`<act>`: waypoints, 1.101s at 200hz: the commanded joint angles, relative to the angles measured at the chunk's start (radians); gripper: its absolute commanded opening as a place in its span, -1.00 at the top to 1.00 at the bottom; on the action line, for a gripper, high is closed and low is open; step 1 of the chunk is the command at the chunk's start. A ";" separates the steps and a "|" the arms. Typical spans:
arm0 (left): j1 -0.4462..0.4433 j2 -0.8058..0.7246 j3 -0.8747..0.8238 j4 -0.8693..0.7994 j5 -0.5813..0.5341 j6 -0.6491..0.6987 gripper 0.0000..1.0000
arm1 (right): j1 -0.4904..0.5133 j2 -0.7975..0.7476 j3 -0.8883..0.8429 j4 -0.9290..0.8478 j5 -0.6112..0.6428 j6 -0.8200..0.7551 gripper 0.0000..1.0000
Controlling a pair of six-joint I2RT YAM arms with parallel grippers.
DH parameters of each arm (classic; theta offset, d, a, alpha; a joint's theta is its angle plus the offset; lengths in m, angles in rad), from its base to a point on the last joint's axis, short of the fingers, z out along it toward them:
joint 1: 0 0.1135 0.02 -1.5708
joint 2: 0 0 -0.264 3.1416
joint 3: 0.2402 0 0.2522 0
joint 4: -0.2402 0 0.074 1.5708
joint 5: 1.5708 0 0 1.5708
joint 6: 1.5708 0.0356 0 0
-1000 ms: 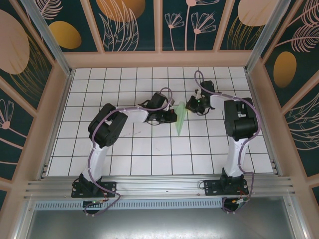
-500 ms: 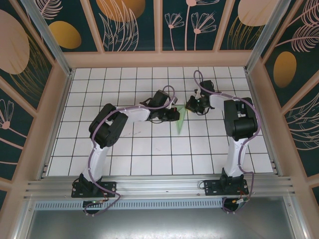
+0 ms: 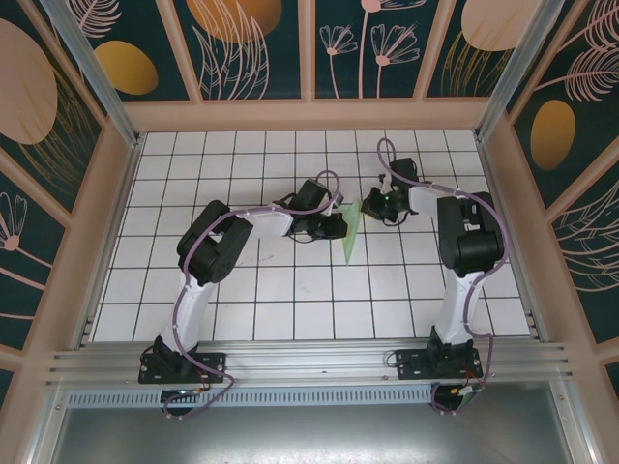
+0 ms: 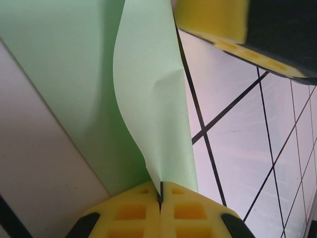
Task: Fold a paper plane with a square sheet of paper (fold left side to right side)
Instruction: Fold the wing for the fifth time at the center of the table.
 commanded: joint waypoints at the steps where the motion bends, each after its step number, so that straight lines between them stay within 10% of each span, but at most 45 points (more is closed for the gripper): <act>1: -0.002 0.018 0.000 -0.014 -0.011 0.013 1.00 | -0.018 -0.122 -0.024 0.026 0.011 -0.012 0.77; 61: -0.002 0.012 0.001 -0.018 -0.013 0.017 1.00 | 0.035 -0.075 -0.027 0.085 -0.147 0.039 1.00; 220: -0.003 0.023 0.009 -0.021 -0.008 0.016 1.00 | 0.051 0.030 -0.010 -0.045 -0.018 0.000 1.00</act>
